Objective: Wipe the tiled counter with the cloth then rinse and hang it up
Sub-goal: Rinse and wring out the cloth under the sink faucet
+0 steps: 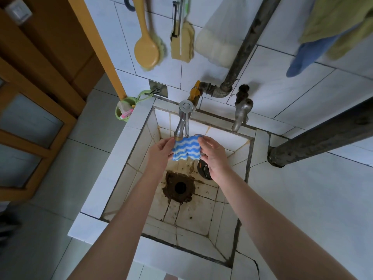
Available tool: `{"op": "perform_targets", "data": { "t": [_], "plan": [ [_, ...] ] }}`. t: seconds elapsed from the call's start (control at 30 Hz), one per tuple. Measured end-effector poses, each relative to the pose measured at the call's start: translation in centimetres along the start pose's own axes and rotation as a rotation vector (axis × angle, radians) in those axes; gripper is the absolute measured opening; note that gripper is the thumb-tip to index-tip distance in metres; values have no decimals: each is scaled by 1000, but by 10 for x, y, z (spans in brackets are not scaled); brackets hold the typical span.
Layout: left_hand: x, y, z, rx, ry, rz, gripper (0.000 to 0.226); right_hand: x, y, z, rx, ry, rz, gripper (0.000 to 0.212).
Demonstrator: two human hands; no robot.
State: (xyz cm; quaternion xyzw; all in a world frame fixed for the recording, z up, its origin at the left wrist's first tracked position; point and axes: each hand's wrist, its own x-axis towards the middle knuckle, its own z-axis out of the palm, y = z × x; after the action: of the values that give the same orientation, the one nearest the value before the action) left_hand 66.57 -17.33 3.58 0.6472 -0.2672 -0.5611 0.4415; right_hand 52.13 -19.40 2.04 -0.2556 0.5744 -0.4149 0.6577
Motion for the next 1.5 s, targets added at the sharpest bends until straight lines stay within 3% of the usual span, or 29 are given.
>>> {"op": "perform_targets", "data": {
  "t": [0.27, 0.43, 0.67, 0.87, 1.1, 1.5],
  "plan": [
    [2, -1, -3, 68, -25, -1, 35, 1, -1, 1, 27, 22, 26, 27],
    [4, 2, 0, 51, 40, 38, 24, 0, -2, 4, 18, 12, 33, 14],
    [6, 4, 3, -4, 22, 22, 18, 1, -6, 5, 51, 19, 42, 12],
    [5, -4, 1, 108, -69, -3, 40, -1, -7, 6, 60, -11, 21, 7],
    [7, -1, -1, 8, 102, 1, 15, 2, -12, 12, 64, -22, 1, 5],
    [7, -5, -1, 22, 23, 20, 42, 3, -5, 7, 0, -19, -25, 19]
  ]
}}
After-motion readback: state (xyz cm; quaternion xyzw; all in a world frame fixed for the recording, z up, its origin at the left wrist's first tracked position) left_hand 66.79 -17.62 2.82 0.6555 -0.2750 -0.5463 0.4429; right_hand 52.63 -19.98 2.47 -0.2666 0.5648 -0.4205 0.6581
